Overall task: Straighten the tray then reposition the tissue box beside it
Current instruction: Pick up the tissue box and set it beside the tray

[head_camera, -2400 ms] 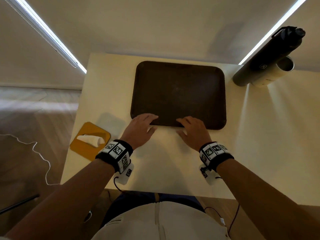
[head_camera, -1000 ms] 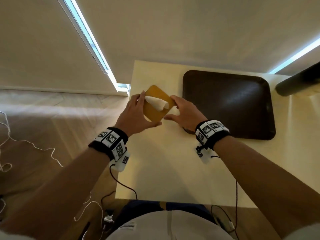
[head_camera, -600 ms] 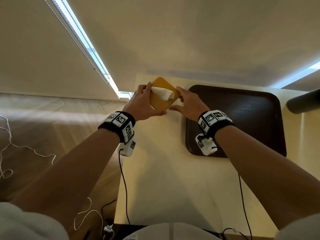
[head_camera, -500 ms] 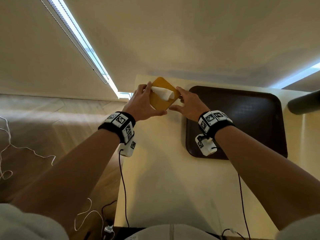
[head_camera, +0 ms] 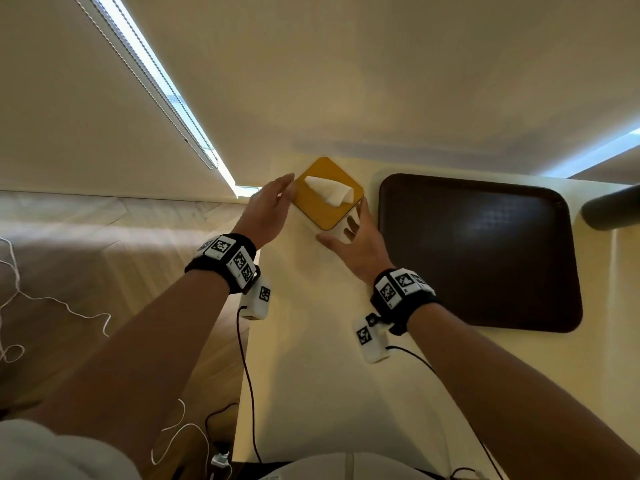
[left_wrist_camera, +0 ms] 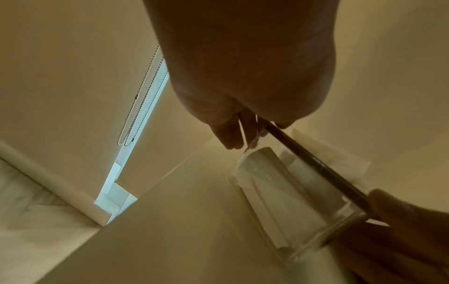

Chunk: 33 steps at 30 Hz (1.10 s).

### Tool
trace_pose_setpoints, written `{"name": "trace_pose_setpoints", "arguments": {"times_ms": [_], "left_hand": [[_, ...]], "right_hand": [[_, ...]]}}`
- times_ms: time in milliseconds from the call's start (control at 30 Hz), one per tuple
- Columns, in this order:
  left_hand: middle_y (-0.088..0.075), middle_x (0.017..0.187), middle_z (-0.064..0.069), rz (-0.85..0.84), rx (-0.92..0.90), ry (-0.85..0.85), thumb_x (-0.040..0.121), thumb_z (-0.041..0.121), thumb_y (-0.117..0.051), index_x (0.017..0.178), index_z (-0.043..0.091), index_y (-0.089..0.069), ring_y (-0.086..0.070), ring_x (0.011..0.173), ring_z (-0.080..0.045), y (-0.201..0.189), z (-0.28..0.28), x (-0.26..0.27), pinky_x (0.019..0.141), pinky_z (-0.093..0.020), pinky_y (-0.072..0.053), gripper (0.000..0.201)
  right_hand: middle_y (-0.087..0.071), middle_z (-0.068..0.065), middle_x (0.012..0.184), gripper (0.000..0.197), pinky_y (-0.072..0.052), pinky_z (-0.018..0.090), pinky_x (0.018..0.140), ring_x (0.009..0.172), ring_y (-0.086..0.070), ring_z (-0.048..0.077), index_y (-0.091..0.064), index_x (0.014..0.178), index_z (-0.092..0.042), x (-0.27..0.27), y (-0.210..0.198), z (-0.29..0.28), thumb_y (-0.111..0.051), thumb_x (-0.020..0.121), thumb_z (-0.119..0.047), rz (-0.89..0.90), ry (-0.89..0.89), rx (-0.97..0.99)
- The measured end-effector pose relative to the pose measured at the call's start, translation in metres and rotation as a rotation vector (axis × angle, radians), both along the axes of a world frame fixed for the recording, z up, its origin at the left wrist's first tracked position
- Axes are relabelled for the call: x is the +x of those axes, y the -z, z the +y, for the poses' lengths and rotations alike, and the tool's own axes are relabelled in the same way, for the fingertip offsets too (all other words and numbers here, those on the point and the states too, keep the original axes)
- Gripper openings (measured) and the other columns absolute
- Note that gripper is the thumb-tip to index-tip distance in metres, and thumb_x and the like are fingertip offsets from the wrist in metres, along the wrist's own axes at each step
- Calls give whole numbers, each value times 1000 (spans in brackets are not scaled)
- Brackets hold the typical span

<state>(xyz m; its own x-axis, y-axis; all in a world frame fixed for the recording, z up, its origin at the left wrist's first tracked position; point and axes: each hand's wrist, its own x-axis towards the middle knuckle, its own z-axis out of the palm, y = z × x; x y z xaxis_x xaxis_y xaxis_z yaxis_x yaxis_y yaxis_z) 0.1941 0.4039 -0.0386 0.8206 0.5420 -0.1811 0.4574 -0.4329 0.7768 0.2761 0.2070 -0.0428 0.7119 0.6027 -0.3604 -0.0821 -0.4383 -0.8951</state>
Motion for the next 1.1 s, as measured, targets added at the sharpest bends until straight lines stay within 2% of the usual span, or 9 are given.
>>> {"name": "trace_pose_setpoints", "arguments": {"times_ms": [67,200,333,400,500,567,900,1033,1100], "left_hand": [[-66,118,-3,-13,13,9,105,35,-39,136,17,-55,-59,105,-17,-4,-2,2,90,-27,-43,39],[-68,102,1,-59,32,-41,104,31,-43,130,17,-59,-62,92,-15,3,-8,-4,83,-28,-48,34],[-69,98,7,-105,48,-104,102,32,-48,127,20,-64,-61,86,-5,12,-17,-10,75,-2,-39,32],[-67,94,8,-121,48,-124,102,31,-50,125,19,-65,-57,81,2,14,-24,-11,72,2,-35,30],[-66,92,7,-132,40,-150,101,28,-53,124,16,-66,-56,80,1,14,-33,-10,71,2,-35,29],[-69,97,5,-132,30,-165,100,29,-54,124,16,-66,-58,84,-3,15,-37,-9,72,4,-35,30],[-67,96,6,-112,22,-174,101,30,-51,126,18,-64,-58,82,-6,15,-43,-7,69,2,-36,31],[-68,97,5,-107,34,-166,102,31,-48,129,18,-62,-59,84,-7,16,-43,-8,69,3,-36,33],[-68,95,4,-112,40,-161,103,31,-47,129,19,-62,-59,82,-7,16,-44,-9,69,1,-37,32]], "right_hand": [[-40,2,152,101,-44,27,101,135,-46,20,-19,151,-29,-2,1,7,-84,74,-37,-4,73,38],[-49,-6,142,100,-49,37,103,128,-53,16,-24,151,-31,14,3,11,-85,73,-37,10,39,84],[-45,3,150,107,-49,42,104,130,-53,18,-19,155,-24,45,2,8,-86,72,-29,34,-101,38],[-41,5,153,110,-48,42,105,131,-50,19,-15,156,-17,60,0,7,-86,72,-25,48,-162,-16],[-46,4,149,112,-47,46,106,131,-51,20,-18,155,-18,76,0,8,-87,68,-32,36,-252,-63],[-47,5,148,109,-47,46,106,131,-51,20,-18,155,-17,81,0,7,-87,71,-27,19,-278,-78],[-36,9,155,119,-43,45,109,137,-44,23,-2,156,-15,80,2,4,-86,73,-27,8,-292,-109],[-38,7,154,128,-45,46,108,136,-46,22,-4,156,-20,73,1,4,-86,62,-49,-5,-284,-112],[-38,7,155,126,-45,45,109,136,-45,22,-3,157,-21,70,2,2,-85,65,-49,-12,-277,-114]]}}
